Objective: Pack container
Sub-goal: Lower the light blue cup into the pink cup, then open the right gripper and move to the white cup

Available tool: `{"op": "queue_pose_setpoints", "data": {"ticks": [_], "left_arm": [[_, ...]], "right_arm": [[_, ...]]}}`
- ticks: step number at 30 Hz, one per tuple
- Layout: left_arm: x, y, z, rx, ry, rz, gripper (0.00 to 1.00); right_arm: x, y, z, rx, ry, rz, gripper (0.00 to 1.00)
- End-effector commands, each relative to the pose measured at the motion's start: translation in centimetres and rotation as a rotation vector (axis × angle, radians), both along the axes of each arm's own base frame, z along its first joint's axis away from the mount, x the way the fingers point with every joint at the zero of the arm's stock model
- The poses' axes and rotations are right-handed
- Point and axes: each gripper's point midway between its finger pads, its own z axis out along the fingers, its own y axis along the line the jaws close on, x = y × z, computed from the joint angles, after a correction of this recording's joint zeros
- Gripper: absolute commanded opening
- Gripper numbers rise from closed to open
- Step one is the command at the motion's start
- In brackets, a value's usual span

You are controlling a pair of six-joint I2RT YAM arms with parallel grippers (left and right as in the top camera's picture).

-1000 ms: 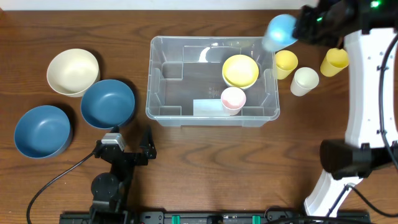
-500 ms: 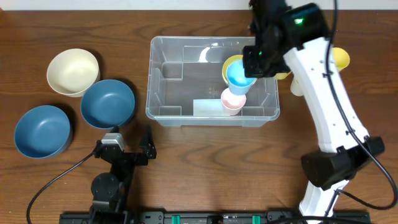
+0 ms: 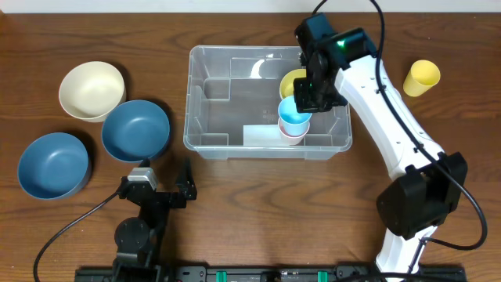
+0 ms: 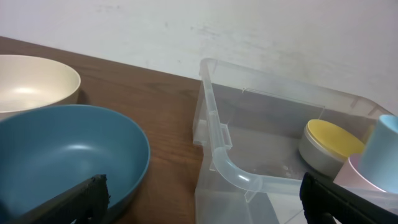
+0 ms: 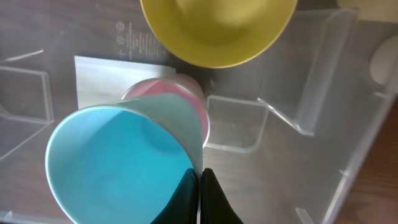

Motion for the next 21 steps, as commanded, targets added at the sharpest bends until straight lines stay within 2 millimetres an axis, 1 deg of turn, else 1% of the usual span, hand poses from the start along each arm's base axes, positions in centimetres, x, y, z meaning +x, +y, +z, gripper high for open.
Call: {"op": "queue_pose_setpoints", "data": {"ticks": [1,2,3,4,5,6,7,10,12,15,17,19,21], "left_arm": [[-0.1,0.2,-1.5,0.026,0.044,0.007,0.98],[-0.1,0.2,-1.5,0.026,0.043,0.007,0.98],[-0.1,0.2,-1.5,0.026,0.043,0.007,0.98],[-0.1,0.2,-1.5,0.026,0.043,0.007,0.98],[-0.1,0.2,-1.5,0.026,0.043,0.007,0.98],[-0.1,0.2,-1.5,0.026,0.043,0.007,0.98],[-0.1,0.2,-1.5,0.026,0.043,0.007,0.98],[-0.1,0.2,-1.5,0.026,0.043,0.007,0.98],[-0.1,0.2,-1.5,0.026,0.043,0.007,0.98],[-0.1,0.2,-1.5,0.026,0.043,0.007,0.98],[-0.1,0.2,-1.5,0.026,0.043,0.007,0.98],[-0.1,0.2,-1.5,0.026,0.043,0.007,0.98],[-0.1,0.2,-1.5,0.026,0.044,0.007,0.98]], "right_arm": [[-0.2,0.4,-0.9,-0.002,0.008,-0.001,0.01],[-0.1,0.5,-1.1,-0.002,0.008,-0.001,0.01],[-0.1,0.5,-1.2,-0.002,0.008,-0.001,0.12],[-0.1,0.5,-1.3,-0.002,0.007,-0.001,0.32],[-0.1,0.5,-1.3,-0.002,0.007,0.002,0.47],[-0.1,0.6,-1.3,0.001,0.007,0.010,0.55],[-0.1,0.6,-1.3,0.001,0.006,0.013,0.57],[0.1,0.7,-0.9,0.012,-0.005,0.025,0.55],[0.3,0.8,-0.1,0.021,-0.027,0.025,0.54],[0.8,0.6,1.7,0.040,-0.075,0.018,0.54],[1.4,-0.2,2.9,0.047,-0.111,-0.005,0.54],[1.9,-1.4,3.8,0.051,-0.137,-0.036,0.54],[2.6,-3.4,4.4,0.049,-0.154,-0.086,0.53]]}}
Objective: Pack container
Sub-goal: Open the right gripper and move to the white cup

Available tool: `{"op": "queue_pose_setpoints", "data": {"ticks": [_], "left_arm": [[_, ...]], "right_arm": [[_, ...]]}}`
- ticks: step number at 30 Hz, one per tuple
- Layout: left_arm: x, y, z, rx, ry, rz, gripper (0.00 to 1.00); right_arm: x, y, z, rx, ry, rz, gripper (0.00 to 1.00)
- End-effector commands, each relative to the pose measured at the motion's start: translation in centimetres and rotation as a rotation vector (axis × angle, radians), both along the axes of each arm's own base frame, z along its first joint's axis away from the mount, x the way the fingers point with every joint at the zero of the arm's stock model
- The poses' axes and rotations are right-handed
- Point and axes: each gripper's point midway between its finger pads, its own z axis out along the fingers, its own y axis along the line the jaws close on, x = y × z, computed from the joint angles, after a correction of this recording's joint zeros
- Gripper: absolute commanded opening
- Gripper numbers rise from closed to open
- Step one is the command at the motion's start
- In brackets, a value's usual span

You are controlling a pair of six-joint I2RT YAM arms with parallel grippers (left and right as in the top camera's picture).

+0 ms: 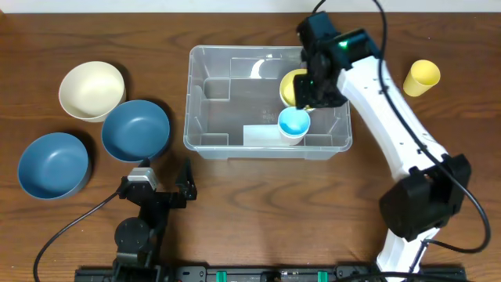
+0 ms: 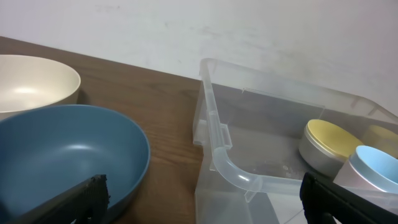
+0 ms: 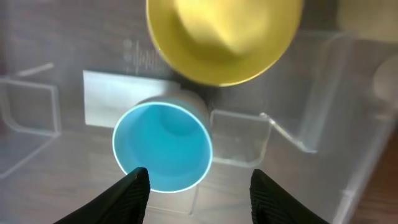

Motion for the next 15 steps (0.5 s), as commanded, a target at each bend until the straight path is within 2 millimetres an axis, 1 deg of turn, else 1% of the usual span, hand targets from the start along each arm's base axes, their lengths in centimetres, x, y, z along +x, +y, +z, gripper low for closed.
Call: {"op": "queue_pose_setpoints", "data": {"ticks": [1,3,5,6,7,11,15], "left_arm": [[-0.1,0.2,-1.5,0.026,0.044,0.007,0.98],[-0.1,0.2,-1.5,0.026,0.044,0.007,0.98],[-0.1,0.2,-1.5,0.026,0.044,0.007,0.98],[-0.1,0.2,-1.5,0.026,0.044,0.007,0.98],[-0.1,0.2,-1.5,0.026,0.044,0.007,0.98],[-0.1,0.2,-1.5,0.026,0.044,0.007,0.98],[-0.1,0.2,-1.5,0.026,0.044,0.007,0.98]], "right_arm": [[1.5,-4.2,3.5,0.013,-0.093,-0.096,0.53],[2.0,-6.9,3.4,0.002,-0.087,-0.158,0.53],[2.3,-10.0,3.3,-0.004,-0.077,-0.235,0.52],[2.4,-11.1,3.3,-0.006,-0.075,-0.260,0.51],[2.5,-12.6,3.3,-0.007,-0.072,-0.298,0.50],[2.4,-16.5,3.0,-0.001,-0.056,-0.388,0.49],[1.7,-19.3,2.2,-0.016,-0.026,-0.457,0.48]]}}
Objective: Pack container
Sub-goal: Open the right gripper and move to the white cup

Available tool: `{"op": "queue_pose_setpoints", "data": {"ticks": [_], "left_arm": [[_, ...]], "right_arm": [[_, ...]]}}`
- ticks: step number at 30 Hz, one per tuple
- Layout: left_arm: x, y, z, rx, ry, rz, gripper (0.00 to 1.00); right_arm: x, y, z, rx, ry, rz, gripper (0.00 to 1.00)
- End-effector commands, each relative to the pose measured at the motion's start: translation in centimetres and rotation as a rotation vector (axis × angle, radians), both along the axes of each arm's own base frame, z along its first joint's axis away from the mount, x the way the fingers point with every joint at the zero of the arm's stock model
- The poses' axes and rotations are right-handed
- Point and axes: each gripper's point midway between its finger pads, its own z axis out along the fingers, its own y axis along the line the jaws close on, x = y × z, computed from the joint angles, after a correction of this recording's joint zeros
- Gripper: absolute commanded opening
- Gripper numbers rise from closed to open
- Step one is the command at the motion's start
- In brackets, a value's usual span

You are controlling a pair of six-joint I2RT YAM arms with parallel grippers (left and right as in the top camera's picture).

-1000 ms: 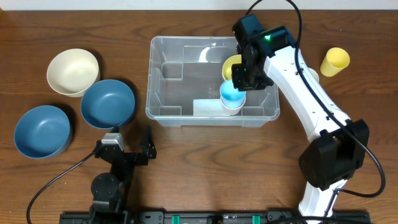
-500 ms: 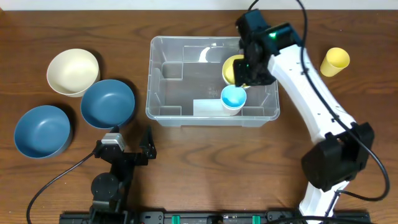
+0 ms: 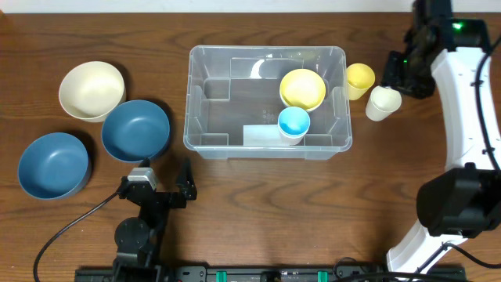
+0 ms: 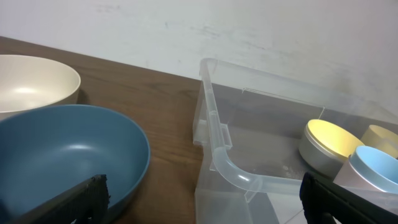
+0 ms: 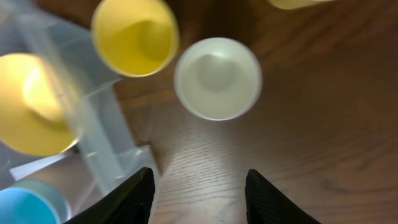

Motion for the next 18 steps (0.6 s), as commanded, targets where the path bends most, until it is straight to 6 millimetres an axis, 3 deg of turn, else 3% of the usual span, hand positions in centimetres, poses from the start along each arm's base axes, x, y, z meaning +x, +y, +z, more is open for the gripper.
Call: {"op": "queue_pose_setpoints", "data": {"ticks": [1,8,11,18], "left_arm": [[-0.1,0.2,-1.5,0.026,0.044,0.007,0.98],[-0.1,0.2,-1.5,0.026,0.044,0.007,0.98],[-0.1,0.2,-1.5,0.026,0.044,0.007,0.98],[-0.1,0.2,-1.5,0.026,0.044,0.007,0.98]], "right_arm": [[-0.6,-1.8,0.1,-0.014,0.005,-0.033,0.48],[-2.8,-5.9,-4.4,-0.030,0.099,-0.157,0.47],[-2.8,-5.9,-6.8,0.007,0.098,-0.168,0.47],[-1.0,-5.7,-8.7,0.032,0.018,-0.161,0.46]]}}
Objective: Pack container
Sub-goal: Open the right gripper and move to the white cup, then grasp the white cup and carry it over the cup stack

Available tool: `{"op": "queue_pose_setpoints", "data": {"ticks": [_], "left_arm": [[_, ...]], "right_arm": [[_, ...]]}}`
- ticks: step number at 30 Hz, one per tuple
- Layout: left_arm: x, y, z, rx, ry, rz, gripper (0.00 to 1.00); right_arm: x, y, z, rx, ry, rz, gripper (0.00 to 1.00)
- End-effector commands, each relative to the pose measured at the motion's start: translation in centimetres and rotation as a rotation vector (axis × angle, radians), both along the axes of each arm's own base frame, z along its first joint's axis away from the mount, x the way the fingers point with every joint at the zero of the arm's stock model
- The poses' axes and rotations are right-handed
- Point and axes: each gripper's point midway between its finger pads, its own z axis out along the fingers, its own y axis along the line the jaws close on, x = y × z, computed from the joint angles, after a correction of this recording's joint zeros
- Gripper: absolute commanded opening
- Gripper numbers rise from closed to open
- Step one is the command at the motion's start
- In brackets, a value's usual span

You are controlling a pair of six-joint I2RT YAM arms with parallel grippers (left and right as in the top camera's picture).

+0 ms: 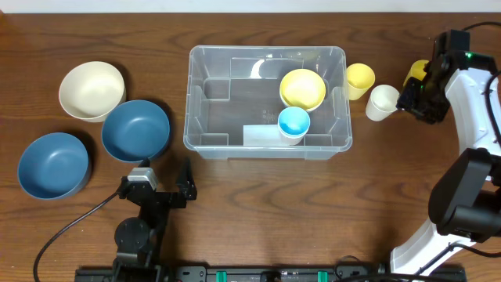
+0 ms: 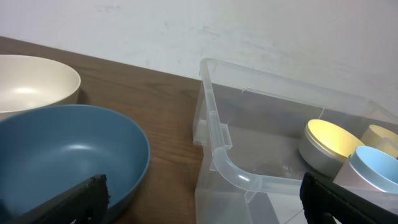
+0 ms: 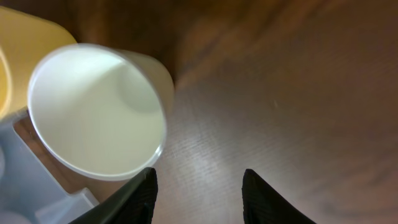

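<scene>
The clear plastic container (image 1: 266, 137) sits mid-table. Inside it are a yellow bowl (image 1: 303, 88) and a blue cup (image 1: 293, 122) nested in a pink one. Just right of the container stand a yellow cup (image 1: 360, 77) and a white cup (image 1: 383, 102). My right gripper (image 1: 417, 99) is low beside the white cup, on its right, open. In the right wrist view the white cup (image 3: 96, 112) lies up and left of the open right gripper (image 3: 202, 196), outside its fingers. My left gripper (image 1: 168, 190) rests open near the front edge.
A cream bowl (image 1: 91, 90) and two blue bowls (image 1: 135, 129), (image 1: 52, 163) sit left of the container. A second yellow cup (image 1: 416, 72) peeks out behind my right arm. The left wrist view shows the nearer blue bowl (image 2: 68, 155) and the container's corner (image 2: 217, 143).
My right gripper has shifted right and come down closer to the table, from above the yellow and white cups to beside the white cup, which now fills more of the wrist view. It stays open.
My right gripper was shut on the blue cup's rim over the pink cup in the container. Then the blue cup sat nested in the pink one with the gripper open above it. After that the arm was outside, over the cups right of the container, and now beside the white cup.
</scene>
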Motion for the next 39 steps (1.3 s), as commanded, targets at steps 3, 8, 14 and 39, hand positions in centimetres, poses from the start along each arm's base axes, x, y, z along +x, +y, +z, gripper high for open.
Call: {"op": "queue_pose_setpoints", "data": {"ticks": [3,8,14,39], "left_arm": [[-0.1,0.2,-1.5,0.026,0.044,0.007,0.98],[-0.1,0.2,-1.5,0.026,0.044,0.007,0.98],[-0.1,0.2,-1.5,0.026,0.044,0.007,0.98],[-0.1,0.2,-1.5,0.026,0.044,0.007,0.98]], "right_arm": [[0.9,0.2,-0.1,0.008,-0.055,-0.006,0.45],[2.1,0.0,-0.9,0.003,-0.085,-0.004,0.45],[2.8,0.4,-2.8,0.014,-0.070,0.008,0.43],[2.4,2.3,9.3,-0.002,-0.234,0.026,0.01]]}}
